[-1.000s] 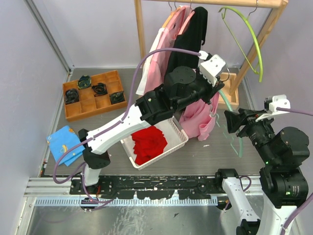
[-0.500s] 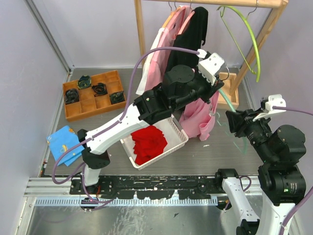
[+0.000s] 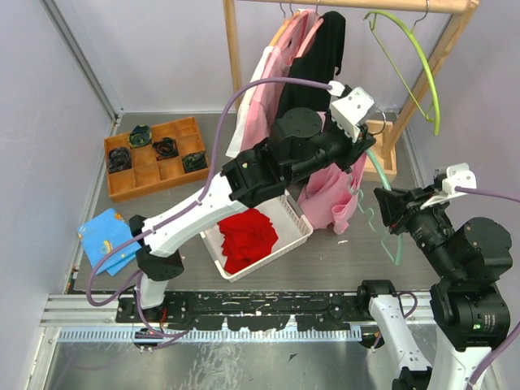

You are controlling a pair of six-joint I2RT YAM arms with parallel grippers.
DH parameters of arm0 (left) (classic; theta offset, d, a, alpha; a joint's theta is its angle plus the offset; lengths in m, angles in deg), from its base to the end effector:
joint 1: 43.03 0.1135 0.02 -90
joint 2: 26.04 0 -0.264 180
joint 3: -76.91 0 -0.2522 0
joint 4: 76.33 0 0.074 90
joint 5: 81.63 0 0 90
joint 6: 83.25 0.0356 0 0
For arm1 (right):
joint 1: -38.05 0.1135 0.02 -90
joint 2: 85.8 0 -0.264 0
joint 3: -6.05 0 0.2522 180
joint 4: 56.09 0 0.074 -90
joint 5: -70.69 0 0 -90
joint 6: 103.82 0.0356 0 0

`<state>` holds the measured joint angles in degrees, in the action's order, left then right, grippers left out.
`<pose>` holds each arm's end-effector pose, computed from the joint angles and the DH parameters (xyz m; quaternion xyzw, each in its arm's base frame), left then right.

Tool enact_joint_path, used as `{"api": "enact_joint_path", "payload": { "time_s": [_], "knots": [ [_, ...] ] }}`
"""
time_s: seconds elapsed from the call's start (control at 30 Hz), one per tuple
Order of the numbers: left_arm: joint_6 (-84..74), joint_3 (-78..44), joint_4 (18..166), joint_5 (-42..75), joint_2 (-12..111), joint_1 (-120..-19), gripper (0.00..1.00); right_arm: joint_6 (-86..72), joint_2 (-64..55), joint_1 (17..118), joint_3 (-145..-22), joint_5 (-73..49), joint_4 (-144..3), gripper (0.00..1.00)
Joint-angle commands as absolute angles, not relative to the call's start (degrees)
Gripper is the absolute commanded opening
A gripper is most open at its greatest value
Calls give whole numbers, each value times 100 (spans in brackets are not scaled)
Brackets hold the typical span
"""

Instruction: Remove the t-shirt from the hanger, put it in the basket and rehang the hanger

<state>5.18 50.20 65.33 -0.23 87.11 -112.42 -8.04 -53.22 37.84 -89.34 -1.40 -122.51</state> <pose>0.1548 -0.3966 0.5223 0.3425 0.6060 -0.3732 0.6134 0.0205 0.0109 0.4732 -0.0688 0.7247 0.1462 0.6698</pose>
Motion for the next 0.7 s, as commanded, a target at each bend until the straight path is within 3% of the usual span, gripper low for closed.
{"api": "enact_joint_path", "payload": {
  "time_s": [0.0,0.13,0.27,0.43,0.67],
  "knots": [
    [540,5285,6820,-89,8572,-11253,25,-692,-5372,3743,-9050,-536,-11933,3],
    [611,5132,6875,-206,8475,-11256,49,-619,-5402,3743,-9063,-592,-11885,1],
    [743,4931,6907,-358,8330,-11247,59,-551,-5429,3743,-9071,-662,-11839,1],
    [825,4176,7082,-500,7799,-11251,64,-527,-5451,3743,-9068,-774,-11794,1],
    [534,1486,8379,-185,6546,-11249,68,-445,-5614,3744,-8901,-870,-11585,1]
  ]
}}
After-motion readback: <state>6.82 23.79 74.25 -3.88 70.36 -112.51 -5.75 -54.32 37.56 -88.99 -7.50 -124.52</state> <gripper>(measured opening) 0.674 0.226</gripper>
